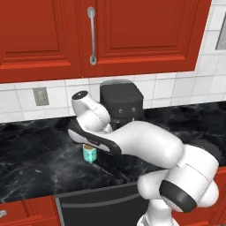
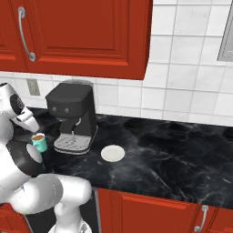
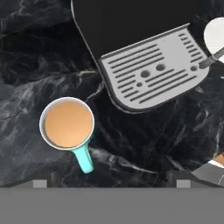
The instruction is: Take a sugar cube from the saucer and place it inside the coffee. Then, grab milk from the fridge and place it next to the coffee on the counter to sweeten the coffee.
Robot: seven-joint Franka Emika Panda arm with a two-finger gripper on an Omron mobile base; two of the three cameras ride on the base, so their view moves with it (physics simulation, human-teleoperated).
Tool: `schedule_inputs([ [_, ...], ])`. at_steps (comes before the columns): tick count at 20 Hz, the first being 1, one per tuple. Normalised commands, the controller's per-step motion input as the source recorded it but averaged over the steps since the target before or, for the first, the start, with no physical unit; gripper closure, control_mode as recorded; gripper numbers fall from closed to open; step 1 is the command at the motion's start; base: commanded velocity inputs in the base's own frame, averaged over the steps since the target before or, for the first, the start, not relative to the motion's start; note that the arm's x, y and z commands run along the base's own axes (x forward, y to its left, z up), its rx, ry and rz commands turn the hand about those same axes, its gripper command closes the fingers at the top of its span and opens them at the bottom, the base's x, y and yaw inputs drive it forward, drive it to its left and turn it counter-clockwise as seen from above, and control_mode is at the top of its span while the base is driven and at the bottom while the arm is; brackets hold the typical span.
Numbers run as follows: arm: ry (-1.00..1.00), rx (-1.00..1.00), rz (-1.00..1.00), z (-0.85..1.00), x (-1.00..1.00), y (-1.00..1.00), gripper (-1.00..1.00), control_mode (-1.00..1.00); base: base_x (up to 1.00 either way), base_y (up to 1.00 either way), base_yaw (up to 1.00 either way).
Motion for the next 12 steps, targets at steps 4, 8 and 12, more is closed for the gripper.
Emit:
schedule_inputs([
  [4, -0.23, 0.05, 0.01, 0.88, -1.00, -0.51, -1.00, -1.00, 0.00, 0.00, 0.00],
  [8, -0.17, 0.05, 0.09, 0.57, -1.00, -0.81, -1.00, -1.00, 0.00, 0.00, 0.00],
  [12, -0.14, 0.07, 0.17, 0.11, -0.82, -1.00, -1.00, -1.00, 0.00, 0.00, 0.00],
])
